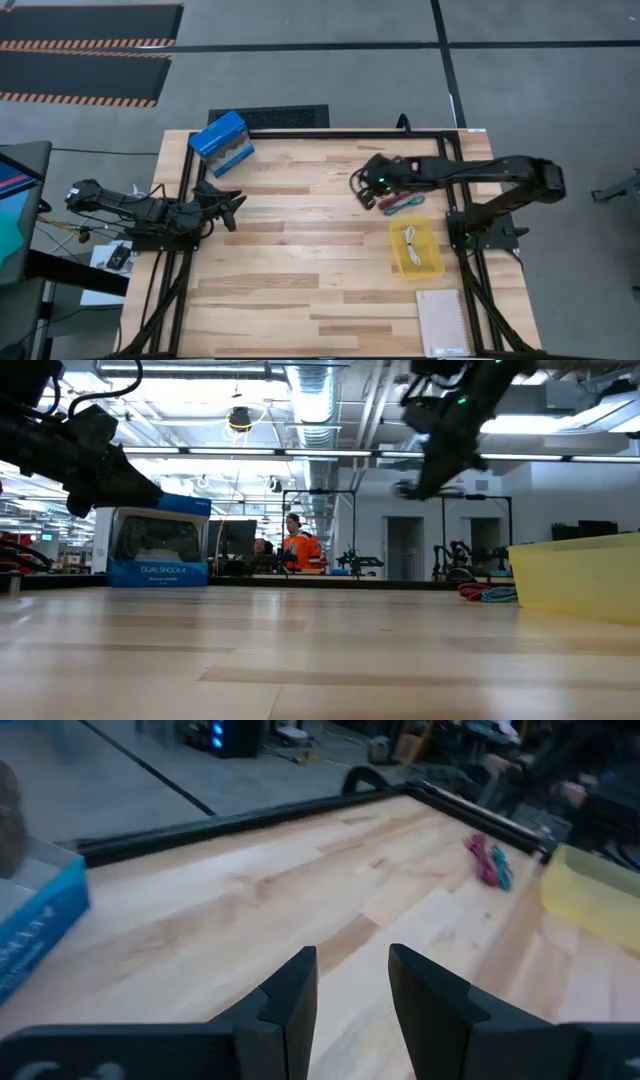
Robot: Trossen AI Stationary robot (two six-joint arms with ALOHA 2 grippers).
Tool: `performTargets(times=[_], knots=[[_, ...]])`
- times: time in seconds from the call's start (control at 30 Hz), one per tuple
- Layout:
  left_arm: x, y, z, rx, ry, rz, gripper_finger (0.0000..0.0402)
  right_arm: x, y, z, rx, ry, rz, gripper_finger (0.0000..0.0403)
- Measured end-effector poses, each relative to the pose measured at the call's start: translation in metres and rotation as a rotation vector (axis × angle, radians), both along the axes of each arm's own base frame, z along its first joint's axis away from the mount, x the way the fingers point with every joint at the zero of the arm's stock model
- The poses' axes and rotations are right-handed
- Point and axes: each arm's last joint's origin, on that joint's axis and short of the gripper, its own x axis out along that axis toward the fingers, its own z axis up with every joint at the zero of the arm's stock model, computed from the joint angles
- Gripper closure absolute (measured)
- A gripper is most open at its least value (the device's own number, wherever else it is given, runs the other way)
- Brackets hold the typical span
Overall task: Pick and place USB-C Cables
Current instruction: Put the black charger cable into the yellow bin
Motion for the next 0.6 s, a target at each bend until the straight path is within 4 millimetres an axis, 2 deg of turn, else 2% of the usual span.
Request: performTargets(times=[0.17, 0.3, 0.47, 0.6], knots=[[0.001, -0.002, -0.001, -0.007, 0.03, -0.083, 0.0288, -0.044, 0.005, 0.016, 0.009, 0.09, -0.167, 0.0388], [0.001, -0.003, -0.002, -0.023, 0.043, -0.126, 0.0288, -0.073, 0.019, 0.025, 0.041, 0.13, -0.246, 0.0388], [0.001, -0.004, -0.002, -0.033, 0.045, -0.147, 0.0288, -0.1, 0.043, 0.029, 0.095, 0.178, -0.319, 0.0388], [0.001, -0.004, -0.002, -0.031, 0.046, -0.148, 0.0288, -0.112, 0.065, 0.025, 0.122, 0.206, -0.357, 0.0388]])
